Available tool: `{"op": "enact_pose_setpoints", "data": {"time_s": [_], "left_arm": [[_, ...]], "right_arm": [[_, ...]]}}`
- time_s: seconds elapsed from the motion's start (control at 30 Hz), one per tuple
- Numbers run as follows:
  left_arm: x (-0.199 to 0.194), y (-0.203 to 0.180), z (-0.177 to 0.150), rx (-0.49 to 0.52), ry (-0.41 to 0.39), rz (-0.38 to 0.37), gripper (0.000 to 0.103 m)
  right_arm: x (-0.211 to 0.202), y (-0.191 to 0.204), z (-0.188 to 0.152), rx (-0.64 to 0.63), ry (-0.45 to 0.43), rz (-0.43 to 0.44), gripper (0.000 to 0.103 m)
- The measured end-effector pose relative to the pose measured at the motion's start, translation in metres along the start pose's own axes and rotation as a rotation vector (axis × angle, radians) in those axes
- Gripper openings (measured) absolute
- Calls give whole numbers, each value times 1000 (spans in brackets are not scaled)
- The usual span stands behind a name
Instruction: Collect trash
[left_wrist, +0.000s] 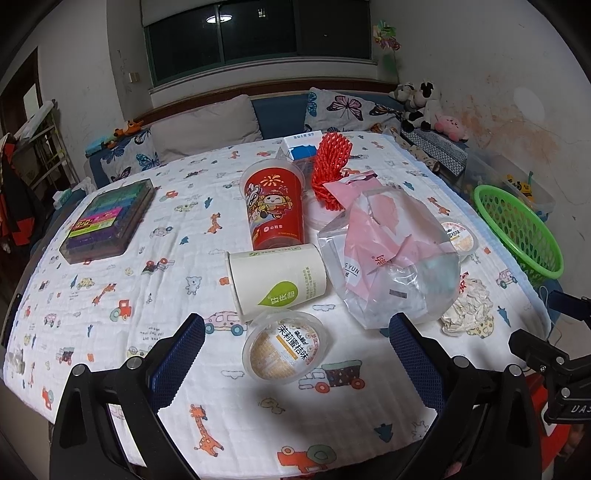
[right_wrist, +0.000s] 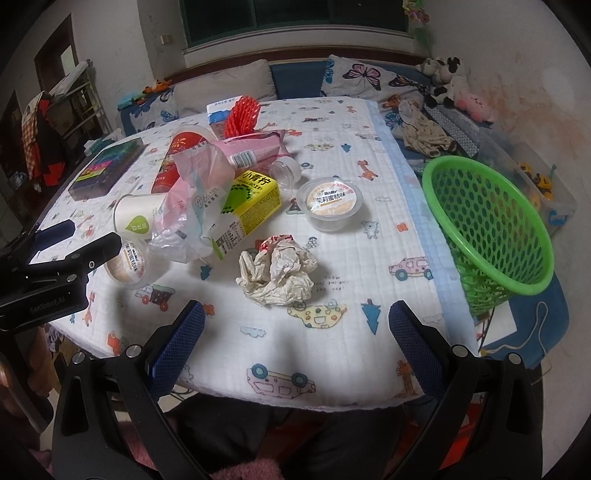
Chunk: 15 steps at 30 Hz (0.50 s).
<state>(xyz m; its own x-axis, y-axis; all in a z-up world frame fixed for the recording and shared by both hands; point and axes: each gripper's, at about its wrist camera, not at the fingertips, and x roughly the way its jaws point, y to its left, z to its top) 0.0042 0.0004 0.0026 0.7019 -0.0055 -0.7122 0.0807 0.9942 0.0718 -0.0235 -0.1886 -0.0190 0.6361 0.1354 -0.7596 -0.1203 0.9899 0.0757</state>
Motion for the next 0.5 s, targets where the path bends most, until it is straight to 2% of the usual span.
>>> {"op": "enact_pose_setpoints", "data": {"time_s": [0.5], "left_arm": [[5,2,11,-1,-7,-5,97]], "right_arm": [[5,-2,1,-7,-4,19,96]]}}
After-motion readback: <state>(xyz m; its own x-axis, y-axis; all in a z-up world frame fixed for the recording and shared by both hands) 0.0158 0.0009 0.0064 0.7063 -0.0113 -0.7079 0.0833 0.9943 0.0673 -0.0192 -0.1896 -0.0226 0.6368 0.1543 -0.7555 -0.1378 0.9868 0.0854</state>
